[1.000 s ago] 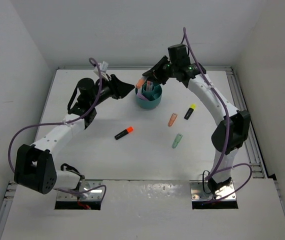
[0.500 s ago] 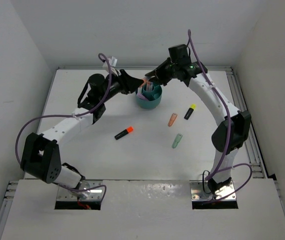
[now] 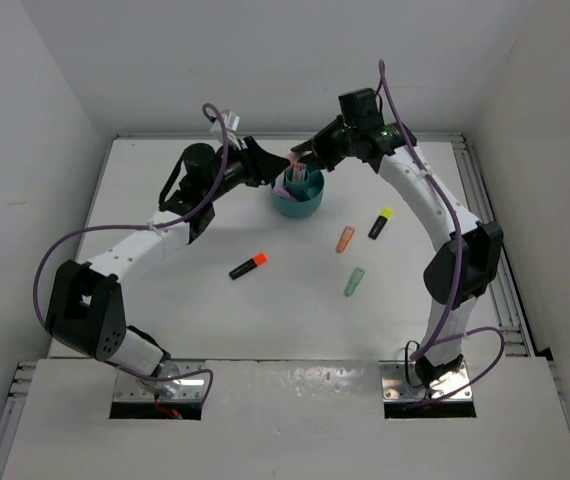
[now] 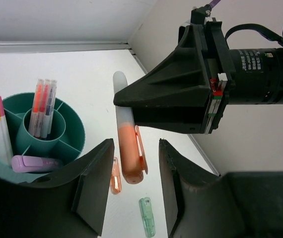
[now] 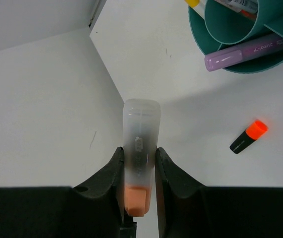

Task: Sort the stationery into containers
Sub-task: Pick up the stationery from the center of the board, then place the stationery at the center of the board.

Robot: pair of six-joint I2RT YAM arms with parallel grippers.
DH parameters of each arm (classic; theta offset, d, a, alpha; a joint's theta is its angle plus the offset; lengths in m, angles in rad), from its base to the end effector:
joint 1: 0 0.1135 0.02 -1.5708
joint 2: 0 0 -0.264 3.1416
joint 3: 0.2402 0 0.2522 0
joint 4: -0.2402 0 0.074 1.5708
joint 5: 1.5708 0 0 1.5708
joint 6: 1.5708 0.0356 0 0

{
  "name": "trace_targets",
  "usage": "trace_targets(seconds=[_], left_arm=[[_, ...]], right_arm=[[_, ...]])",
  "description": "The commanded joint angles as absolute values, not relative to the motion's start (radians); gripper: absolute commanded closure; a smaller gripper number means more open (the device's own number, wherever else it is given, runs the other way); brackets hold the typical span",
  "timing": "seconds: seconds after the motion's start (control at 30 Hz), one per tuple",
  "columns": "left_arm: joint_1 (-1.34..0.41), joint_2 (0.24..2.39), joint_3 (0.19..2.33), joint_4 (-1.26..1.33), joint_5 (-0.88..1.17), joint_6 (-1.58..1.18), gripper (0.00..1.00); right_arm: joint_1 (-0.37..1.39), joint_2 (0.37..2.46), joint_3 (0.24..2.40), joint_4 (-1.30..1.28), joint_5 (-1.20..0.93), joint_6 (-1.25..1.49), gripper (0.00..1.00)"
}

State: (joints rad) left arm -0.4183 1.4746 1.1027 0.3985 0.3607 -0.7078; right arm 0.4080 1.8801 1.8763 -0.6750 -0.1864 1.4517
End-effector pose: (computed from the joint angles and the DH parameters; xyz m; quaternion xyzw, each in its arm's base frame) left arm 0.3165 -0.1544 0.3460 0.0282 0.6977 -0.4820 0.5292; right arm 0.3924 0.1768 0.3556 0.4130 0.7987 0.3945 0.1895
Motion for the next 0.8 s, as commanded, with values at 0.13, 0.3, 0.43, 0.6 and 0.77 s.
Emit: trace_targets(seconds=[0.13, 0.3, 0.43, 0.6, 0.77], left_arm=[[-0.423, 1.497, 1.155, 0.400, 0.380, -0.704, 0.59], [-0.416, 1.517, 1.169, 0.397, 0.391, -0.710, 0.66], [-0.413, 1.534, 1.193, 0.388, 0.411, -0.712, 0.82], [-0.373, 1.543, 1.232, 0.335, 0.440, -0.712, 1.00], [-0.266, 1.554, 1.325, 0.117, 0.682, -0.495, 1.00]], right_arm=[[0.400, 1.841, 1.910, -0.650, -0.201, 1.473, 1.00], [0.402, 1.836, 1.893, -0.643, -0.210, 1.473, 1.00], [0.402, 1.827, 1.873, -0.624, -0.225, 1.474, 1.00], [0.387, 1.801, 1.830, -0.580, -0.253, 1.402, 0.38], [0.292, 1.723, 1.700, -0.535, -0.322, 1.201, 0.09]])
